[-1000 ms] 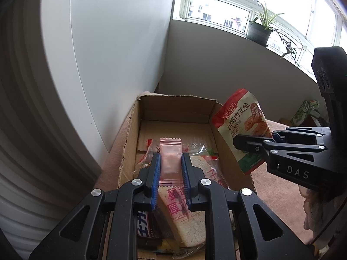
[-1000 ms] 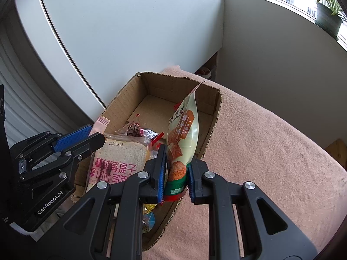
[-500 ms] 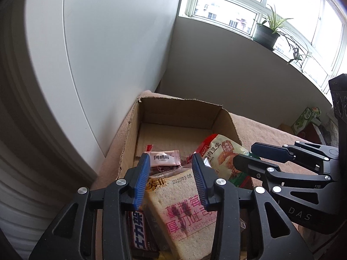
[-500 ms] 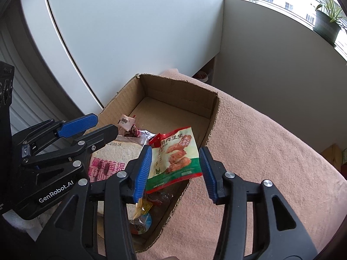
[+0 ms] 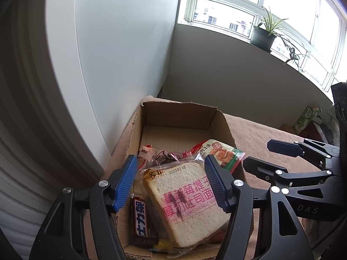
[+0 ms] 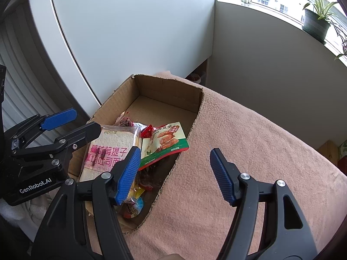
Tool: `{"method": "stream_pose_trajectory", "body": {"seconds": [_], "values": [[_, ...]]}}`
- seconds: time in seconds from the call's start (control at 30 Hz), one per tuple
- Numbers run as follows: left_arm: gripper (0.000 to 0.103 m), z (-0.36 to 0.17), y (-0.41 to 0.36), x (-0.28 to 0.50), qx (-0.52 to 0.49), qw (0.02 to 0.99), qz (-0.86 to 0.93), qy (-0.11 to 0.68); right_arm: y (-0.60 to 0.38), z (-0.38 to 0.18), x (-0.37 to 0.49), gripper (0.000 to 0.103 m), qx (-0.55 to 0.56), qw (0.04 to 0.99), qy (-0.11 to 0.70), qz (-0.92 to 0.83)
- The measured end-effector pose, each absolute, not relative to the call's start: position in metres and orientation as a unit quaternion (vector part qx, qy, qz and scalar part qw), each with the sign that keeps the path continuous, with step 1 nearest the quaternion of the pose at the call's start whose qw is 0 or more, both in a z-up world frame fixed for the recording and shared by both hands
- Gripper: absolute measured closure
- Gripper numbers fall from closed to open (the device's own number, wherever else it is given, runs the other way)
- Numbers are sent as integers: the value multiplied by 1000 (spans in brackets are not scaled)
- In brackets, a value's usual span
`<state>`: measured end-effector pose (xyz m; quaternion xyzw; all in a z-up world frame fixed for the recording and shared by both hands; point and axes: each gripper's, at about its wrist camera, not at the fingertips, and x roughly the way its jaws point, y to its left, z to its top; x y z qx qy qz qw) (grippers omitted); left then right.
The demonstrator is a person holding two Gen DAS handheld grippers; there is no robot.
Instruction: Organize snacks
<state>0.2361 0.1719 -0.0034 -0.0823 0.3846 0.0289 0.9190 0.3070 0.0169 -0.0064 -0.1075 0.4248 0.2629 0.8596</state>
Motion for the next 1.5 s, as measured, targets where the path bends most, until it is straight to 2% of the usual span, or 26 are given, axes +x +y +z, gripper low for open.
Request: {"method": "stream_pose_trajectory", "body": {"seconds": [0.13,0.63,0.67,0.73,0.9,1.13,1.5], "values": [[33,5,164,223,-72,923,29,376,4,-1,284,19,-108,869,406,262],[26,22,146,153,-52,939,58,335,-52,2,205,17,-73,888,372,261],[25,22,145,148,-53,940,59,332,-55,3,200,17,-69,889,369,261],[25,20,142,136,-58,941,64,327,-60,3,186,8,-65,896,357,257],[23,16,128,103,-56,945,77,312,-73,4,149,3,-54,912,328,240],[23,13,113,66,-55,947,93,304,-77,9,108,2,-77,923,301,226],[23,24,108,44,-54,950,108,288,-81,18,92,1,-79,928,286,224]]}}
